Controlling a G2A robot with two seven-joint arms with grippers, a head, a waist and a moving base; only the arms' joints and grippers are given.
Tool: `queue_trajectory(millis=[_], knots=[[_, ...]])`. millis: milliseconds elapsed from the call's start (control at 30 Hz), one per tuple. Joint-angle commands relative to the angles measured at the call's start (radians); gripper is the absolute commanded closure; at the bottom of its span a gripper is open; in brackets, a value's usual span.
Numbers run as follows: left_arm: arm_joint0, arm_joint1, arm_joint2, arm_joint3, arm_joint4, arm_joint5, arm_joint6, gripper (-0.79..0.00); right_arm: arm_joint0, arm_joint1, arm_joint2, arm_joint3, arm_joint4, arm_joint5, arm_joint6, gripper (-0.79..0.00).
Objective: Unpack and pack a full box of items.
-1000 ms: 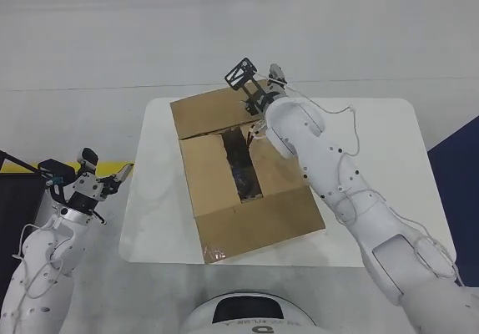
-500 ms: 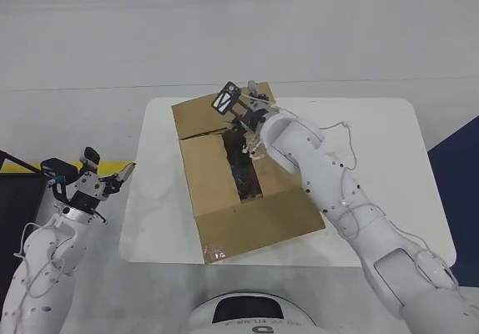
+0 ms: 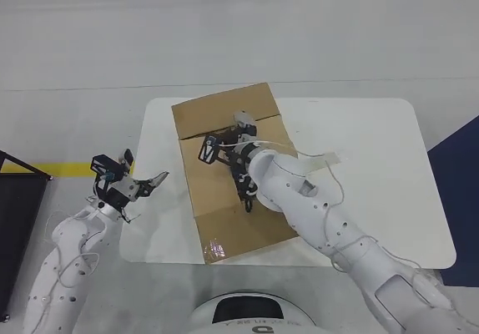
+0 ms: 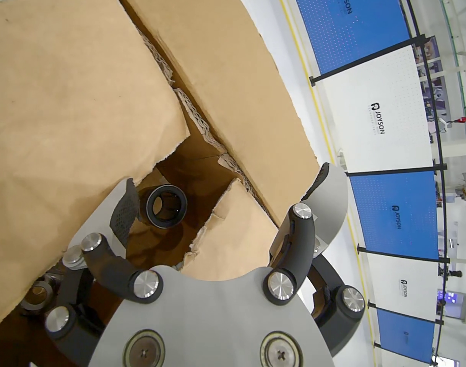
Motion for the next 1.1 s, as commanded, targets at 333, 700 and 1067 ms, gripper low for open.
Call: queue_trajectory(millis=[333,700,1067], knots=[[-0.056,-0.011,0.124,0.071,0.109,0.031,0.033,-0.785,0.048,-0.033,-0.046,0.049,0.01,-0.094,0.161,-0.785],[-0.065,-0.011,0.124,0.102,0.082,0.043,0.064,-0.785,-0.03,-0.014,0.109,-0.084,0.261,-0.178,-0.184,-0.785],[-0.082,-0.006,0.03,0.172,-0.104,0.019,0.11,-0.785,0.061,-0.052,-0.028,-0.056,0.293,-0.233,-0.177,-0.785]])
